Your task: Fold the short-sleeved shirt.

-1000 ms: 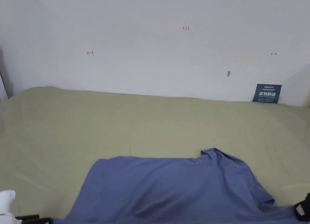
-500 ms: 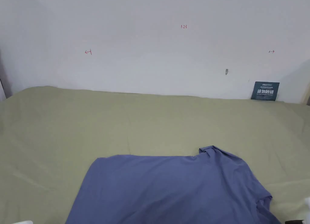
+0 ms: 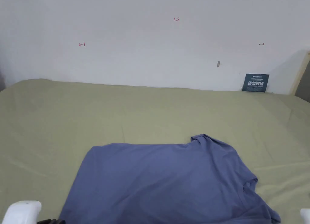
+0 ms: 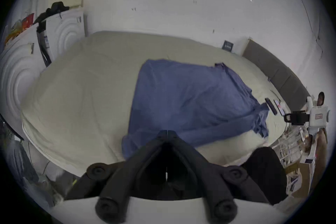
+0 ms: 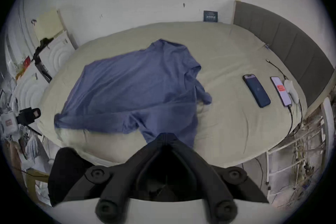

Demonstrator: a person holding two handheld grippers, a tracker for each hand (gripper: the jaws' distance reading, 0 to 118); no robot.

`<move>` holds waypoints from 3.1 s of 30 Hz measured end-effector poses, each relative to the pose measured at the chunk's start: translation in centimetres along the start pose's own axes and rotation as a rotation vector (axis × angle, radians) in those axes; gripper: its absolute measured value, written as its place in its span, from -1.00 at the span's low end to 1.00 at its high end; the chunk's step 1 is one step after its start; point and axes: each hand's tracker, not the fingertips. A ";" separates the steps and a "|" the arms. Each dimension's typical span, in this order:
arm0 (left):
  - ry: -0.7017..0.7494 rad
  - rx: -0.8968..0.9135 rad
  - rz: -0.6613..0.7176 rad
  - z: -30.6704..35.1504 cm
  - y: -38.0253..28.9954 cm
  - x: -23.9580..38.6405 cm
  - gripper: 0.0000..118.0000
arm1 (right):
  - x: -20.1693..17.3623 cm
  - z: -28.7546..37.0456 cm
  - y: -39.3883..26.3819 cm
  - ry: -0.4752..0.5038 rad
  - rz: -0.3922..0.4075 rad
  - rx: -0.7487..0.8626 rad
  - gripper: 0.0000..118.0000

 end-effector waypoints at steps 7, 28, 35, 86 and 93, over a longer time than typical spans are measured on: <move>0.037 -0.015 -0.005 -0.7 1.0 -1.4 -1.00 | -0.8 -1.0 1.2 0.011 0.039 0.067 -1.00; 0.086 -0.243 0.113 -8.7 -0.2 -6.1 -0.86 | 0.4 -7.8 0.9 0.023 0.226 -0.194 0.81; 0.076 -0.259 0.120 -8.8 0.1 -5.7 -0.86 | 0.2 -12.1 0.6 -0.081 0.304 -0.228 0.25; 0.101 -0.048 0.104 -6.3 9.5 -6.4 -0.05 | 1.9 -6.5 12.4 0.015 0.049 0.026 0.15; 0.018 -0.206 0.036 -6.8 3.2 -5.0 -1.00 | 1.5 -7.8 6.0 -0.003 0.117 -0.118 -1.00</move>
